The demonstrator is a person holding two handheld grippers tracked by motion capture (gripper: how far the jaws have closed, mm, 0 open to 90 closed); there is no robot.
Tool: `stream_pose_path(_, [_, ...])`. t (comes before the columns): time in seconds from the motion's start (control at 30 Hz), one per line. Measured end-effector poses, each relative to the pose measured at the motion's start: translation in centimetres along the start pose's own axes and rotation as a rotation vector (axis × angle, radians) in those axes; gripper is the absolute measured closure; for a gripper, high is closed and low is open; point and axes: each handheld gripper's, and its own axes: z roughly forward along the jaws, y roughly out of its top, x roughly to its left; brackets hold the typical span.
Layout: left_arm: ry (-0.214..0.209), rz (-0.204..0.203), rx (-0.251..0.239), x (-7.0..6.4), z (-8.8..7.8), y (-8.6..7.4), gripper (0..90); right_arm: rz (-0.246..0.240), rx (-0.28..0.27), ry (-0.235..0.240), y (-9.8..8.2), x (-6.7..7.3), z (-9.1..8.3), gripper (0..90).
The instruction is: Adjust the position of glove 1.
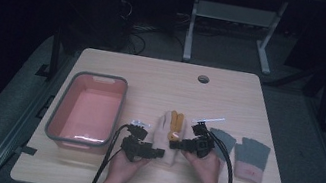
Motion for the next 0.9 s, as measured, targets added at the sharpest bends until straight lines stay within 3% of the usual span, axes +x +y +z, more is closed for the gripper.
stream_pose_path(0.13, [-0.004,0.007,0.01,0.0,0.1,0.1,49.0,0.006,-0.049,0.002,-0.5,-0.1,0.1,44.9])
stream_pose_path(0.2, [-0.007,0.008,0.016,0.0,0.2,0.3,52.0,0.011,-0.067,-0.007,-0.9,0.2,0.3,49.9])
stream_pose_path(0.53, [-0.033,-0.01,0.031,0.3,0.5,0.6,59.1,0.107,-0.066,0.028,-0.9,0.2,1.0,67.7])
stream_pose_path(0.7, [-0.054,-0.037,0.028,0.6,0.5,0.7,61.8,0.168,-0.082,0.074,-1.2,-0.2,1.2,75.2])
stream_pose_path(0.77, [-0.072,-0.067,0.02,0.8,0.5,0.7,63.8,0.197,-0.1,0.115,-1.6,-0.8,1.3,78.3])
stream_pose_path(0.9, [-0.093,-0.084,0.006,0.9,0.5,0.8,65.6,0.193,-0.095,0.106,-1.4,-0.6,1.1,80.0])
